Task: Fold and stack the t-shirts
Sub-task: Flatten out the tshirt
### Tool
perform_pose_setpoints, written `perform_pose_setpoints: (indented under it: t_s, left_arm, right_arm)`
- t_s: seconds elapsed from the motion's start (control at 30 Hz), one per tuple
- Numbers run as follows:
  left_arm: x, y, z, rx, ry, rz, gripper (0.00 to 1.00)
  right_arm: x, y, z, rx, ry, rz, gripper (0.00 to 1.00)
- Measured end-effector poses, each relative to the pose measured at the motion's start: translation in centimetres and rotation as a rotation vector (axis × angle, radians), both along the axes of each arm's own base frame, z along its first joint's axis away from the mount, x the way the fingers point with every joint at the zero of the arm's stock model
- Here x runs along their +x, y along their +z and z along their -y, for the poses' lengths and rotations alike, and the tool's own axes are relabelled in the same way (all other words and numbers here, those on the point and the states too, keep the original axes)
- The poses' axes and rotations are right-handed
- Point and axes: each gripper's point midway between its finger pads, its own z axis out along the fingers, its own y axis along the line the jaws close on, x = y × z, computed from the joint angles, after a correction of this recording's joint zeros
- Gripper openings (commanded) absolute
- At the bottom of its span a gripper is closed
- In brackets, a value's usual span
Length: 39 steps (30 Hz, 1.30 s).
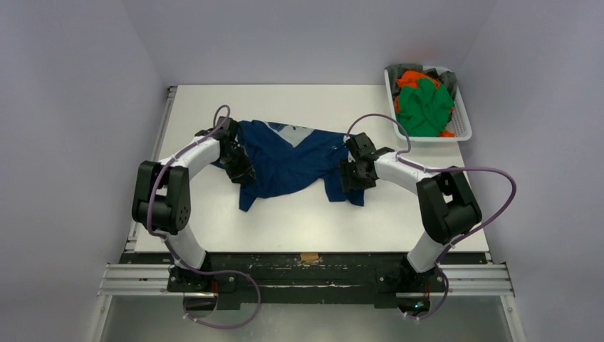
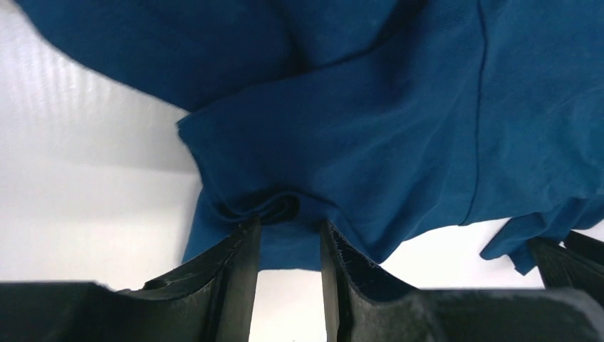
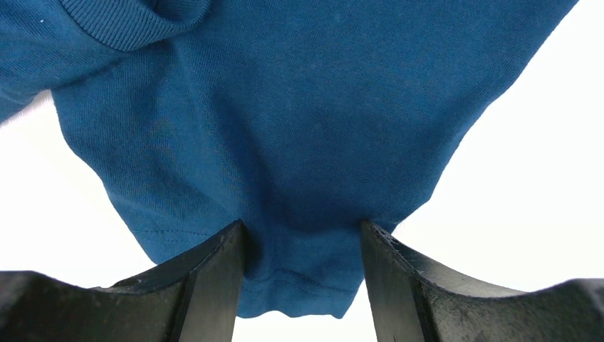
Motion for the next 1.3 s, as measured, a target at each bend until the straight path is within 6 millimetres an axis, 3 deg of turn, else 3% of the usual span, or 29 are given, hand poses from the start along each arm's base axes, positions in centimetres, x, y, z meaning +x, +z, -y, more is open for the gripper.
perform_pose_setpoints:
  t_s: [0.23,0.4,0.53,0.63,0.8,0.83,0.87,1.1,1.3]
  left_arm:
    - [0.8,-0.5,1.3,-0.06,-0.021,0.015,0.38]
    - [0.3,-1.1,2.0,-0.061,-0.049,-0.008,0.38]
    - [-0.6,-2.0,2.6,-0.05,-0.072,-0.054,0.12]
    - [-1.0,-2.1,2.7,-0.037,-0.084,-0.073,0.0]
    - [-1.1,-1.1,2.7,-0.017,-0.093,-0.062,0.0]
    - [-1.2,-0.7,2.6,-0.013,-0.093,-0.056,0.0]
    - [-1.3,-0.1,2.5,-0.01,-0.094,-0.046,0.0]
    - [-0.8,6.1,2.4,-0.021,-0.106,0.105,0.0]
    - [-0.3,13.5,2.4,-0.056,-0.122,0.347,0.0]
  right_arm:
    - [0.0,0.0,0.0,-0.001,0.002,0.0,0.56]
    - [0.0,0.0,0.0,-0.002,0.004,0.001,0.56]
    - [0.0,0.0,0.0,-0.002,0.004,0.001,0.53]
    - [0.1,0.0,0.0,-0.004,0.007,0.003,0.41]
    - [0.3,0.0,-0.1,0.003,0.009,0.012,0.09]
    - [0.3,0.0,-0.2,0.011,0.007,0.013,0.01]
    - [0.4,0.0,-0.3,0.016,0.006,0.015,0.0]
    - [0.3,1.2,0.5,0.006,-0.037,0.069,0.0]
    - [3.1,8.2,0.9,0.056,-0.113,0.332,0.0]
